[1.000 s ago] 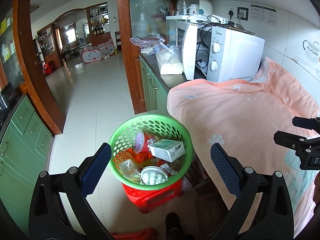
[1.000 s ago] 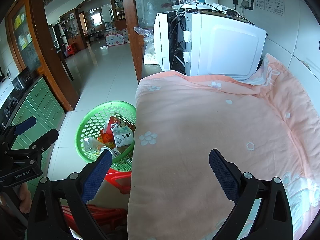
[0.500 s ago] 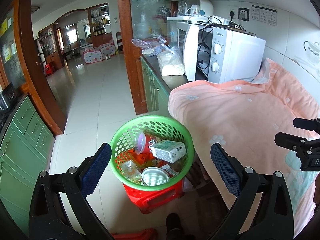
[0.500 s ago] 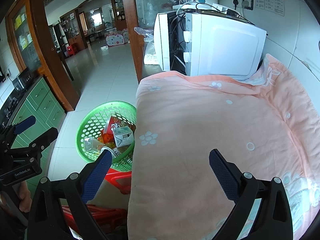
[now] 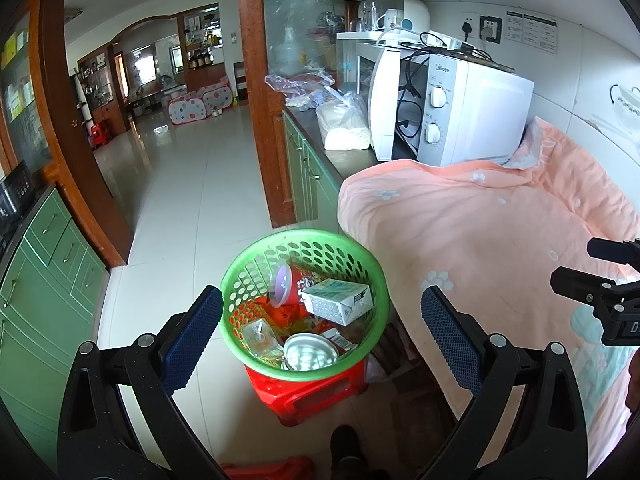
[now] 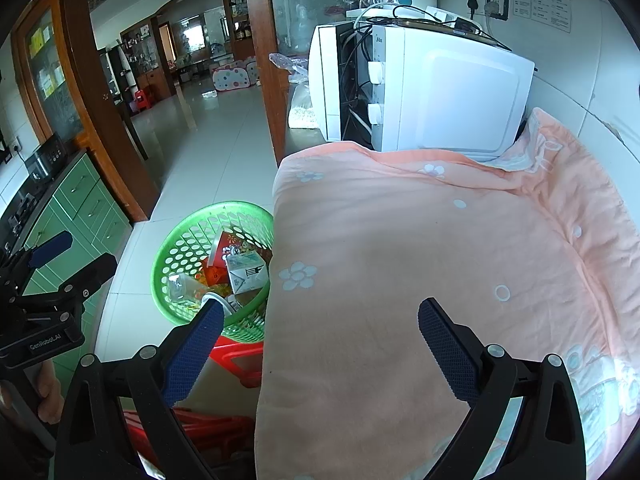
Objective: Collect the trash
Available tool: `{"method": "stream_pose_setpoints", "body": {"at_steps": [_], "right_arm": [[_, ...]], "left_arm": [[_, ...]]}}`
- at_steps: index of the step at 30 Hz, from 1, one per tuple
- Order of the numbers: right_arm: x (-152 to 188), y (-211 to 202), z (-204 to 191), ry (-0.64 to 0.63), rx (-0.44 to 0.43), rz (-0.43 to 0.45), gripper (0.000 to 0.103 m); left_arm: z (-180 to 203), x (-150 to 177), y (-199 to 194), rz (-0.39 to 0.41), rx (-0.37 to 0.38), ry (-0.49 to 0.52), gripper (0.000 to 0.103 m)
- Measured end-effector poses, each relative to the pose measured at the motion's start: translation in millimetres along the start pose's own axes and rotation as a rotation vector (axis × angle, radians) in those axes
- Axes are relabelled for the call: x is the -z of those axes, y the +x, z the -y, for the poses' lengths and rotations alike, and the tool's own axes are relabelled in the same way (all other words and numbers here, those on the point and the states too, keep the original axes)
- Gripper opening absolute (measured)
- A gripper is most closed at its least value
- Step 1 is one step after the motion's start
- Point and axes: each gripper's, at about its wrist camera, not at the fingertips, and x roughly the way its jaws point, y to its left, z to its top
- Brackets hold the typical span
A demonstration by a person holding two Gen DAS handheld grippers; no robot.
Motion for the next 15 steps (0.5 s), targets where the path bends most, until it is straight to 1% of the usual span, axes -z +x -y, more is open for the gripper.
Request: {"method": "stream_pose_setpoints", "body": {"at_steps": [15], "right_arm": [[-0.4, -0.2, 0.3, 0.001, 0.0, 0.001, 0.094]], "left_arm": [[2.1, -0.2, 0.5, 0.002, 0.0, -0.003, 0.098]]}}
